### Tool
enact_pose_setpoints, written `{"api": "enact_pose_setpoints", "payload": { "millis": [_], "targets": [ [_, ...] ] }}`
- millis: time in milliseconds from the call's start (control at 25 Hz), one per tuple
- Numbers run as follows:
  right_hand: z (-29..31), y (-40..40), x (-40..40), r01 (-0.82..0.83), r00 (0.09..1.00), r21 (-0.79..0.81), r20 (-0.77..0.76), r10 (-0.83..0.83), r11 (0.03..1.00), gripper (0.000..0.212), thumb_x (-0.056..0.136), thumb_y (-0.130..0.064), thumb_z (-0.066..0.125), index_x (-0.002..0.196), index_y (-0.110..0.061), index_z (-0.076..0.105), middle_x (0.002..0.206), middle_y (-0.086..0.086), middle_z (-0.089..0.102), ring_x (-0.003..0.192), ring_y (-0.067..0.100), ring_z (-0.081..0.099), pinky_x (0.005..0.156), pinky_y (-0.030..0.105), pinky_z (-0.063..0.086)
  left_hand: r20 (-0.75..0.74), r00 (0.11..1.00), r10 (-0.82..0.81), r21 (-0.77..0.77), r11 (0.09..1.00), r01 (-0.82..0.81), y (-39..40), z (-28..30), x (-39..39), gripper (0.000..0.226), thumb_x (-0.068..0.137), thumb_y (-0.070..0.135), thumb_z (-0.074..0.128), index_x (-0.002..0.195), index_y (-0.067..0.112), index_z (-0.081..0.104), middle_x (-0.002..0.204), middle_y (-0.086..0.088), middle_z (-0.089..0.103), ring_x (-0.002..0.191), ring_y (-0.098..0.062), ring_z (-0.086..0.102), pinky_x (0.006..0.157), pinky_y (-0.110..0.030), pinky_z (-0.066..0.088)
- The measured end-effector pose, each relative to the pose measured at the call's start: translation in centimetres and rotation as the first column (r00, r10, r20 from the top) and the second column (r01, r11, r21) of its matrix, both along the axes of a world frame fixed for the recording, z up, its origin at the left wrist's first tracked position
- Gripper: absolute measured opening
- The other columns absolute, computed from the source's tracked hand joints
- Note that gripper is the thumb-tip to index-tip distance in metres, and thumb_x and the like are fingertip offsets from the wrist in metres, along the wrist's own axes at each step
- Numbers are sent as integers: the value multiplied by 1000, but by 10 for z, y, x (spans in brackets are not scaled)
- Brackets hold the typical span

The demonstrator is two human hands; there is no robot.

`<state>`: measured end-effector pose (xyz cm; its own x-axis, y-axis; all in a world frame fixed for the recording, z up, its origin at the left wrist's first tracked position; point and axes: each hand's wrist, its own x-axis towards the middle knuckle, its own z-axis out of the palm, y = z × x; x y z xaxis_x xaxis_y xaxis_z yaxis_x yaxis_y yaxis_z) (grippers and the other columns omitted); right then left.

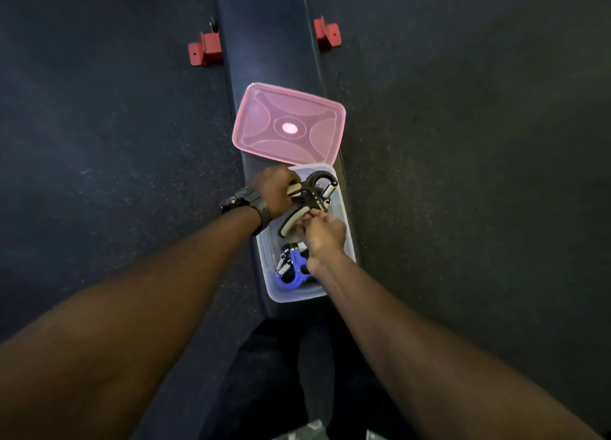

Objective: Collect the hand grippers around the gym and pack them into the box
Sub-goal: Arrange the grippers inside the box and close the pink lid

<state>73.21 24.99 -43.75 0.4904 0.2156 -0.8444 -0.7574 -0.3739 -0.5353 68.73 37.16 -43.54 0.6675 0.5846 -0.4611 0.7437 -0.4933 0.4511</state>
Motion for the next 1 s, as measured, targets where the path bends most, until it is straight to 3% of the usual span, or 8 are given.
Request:
{"api": "enact_pose_setpoints", "payload": {
  "millis": [200,320,480,640,720,840,920,1000],
  "targets": [
    [-28,4,-10,157,980,70,-138,-147,985,31,93,16,42,82,-9,54,70,7,52,62,12,48,60,24,40,-55,989,-137,-13,991,136,1,-37,7,35,82,21,66,115,10,70,121,-19,67,115,-39,61,93,-39,49],
    [-41,8,-14,176,971,90,-181,-158,980,27,95,17,40,95,-6,55,73,7,50,63,11,47,59,20,39,-52,988,-144,-29,989,142,4,-54,9,37,84,28,69,117,10,70,123,-17,66,115,-39,60,96,-40,49],
    [-53,8,-11,176,968,123,-204,-148,977,34,94,19,38,84,-10,51,75,6,51,64,11,46,61,21,37,-62,979,-194,-38,981,191,2,-73,7,41,88,28,67,122,6,65,127,-20,62,116,-41,57,96,-39,43],
    [-58,3,-8,142,964,121,-241,-109,982,30,95,17,41,106,-7,54,81,4,54,68,11,48,64,21,40,-74,972,-222,-24,975,221,4,-78,6,42,88,17,62,129,8,60,131,-18,59,120,-41,53,102,-39,40],
    [-56,1,-3,66,970,107,-239,-39,992,27,95,14,41,94,-8,56,79,6,55,67,12,50,64,22,41,-80,973,-217,-43,976,214,4,-73,7,43,89,17,62,131,8,59,133,-16,58,123,-38,52,104,-39,41],
    [-43,7,13,-267,955,28,-128,268,963,27,95,4,46,75,-12,57,77,8,58,65,15,55,63,25,43,60,992,-111,-57,992,114,6,-52,11,40,88,12,60,127,7,62,131,-16,62,123,-34,56,103,-36,42],
    [-28,24,34,-395,918,33,-22,396,918,25,94,0,51,75,-15,60,79,8,62,68,18,59,66,28,48,259,966,20,-1,1000,-21,19,-28,16,29,88,11,59,115,8,70,114,-14,72,107,-31,66,93,-29,47],
    [-8,49,64,-443,896,109,84,436,890,23,95,-4,53,78,-15,62,78,6,66,67,17,63,65,27,52,414,882,226,-29,972,-235,46,-7,25,21,89,15,62,106,10,73,98,-9,75,90,-25,69,85,-26,51]
  ]
}}
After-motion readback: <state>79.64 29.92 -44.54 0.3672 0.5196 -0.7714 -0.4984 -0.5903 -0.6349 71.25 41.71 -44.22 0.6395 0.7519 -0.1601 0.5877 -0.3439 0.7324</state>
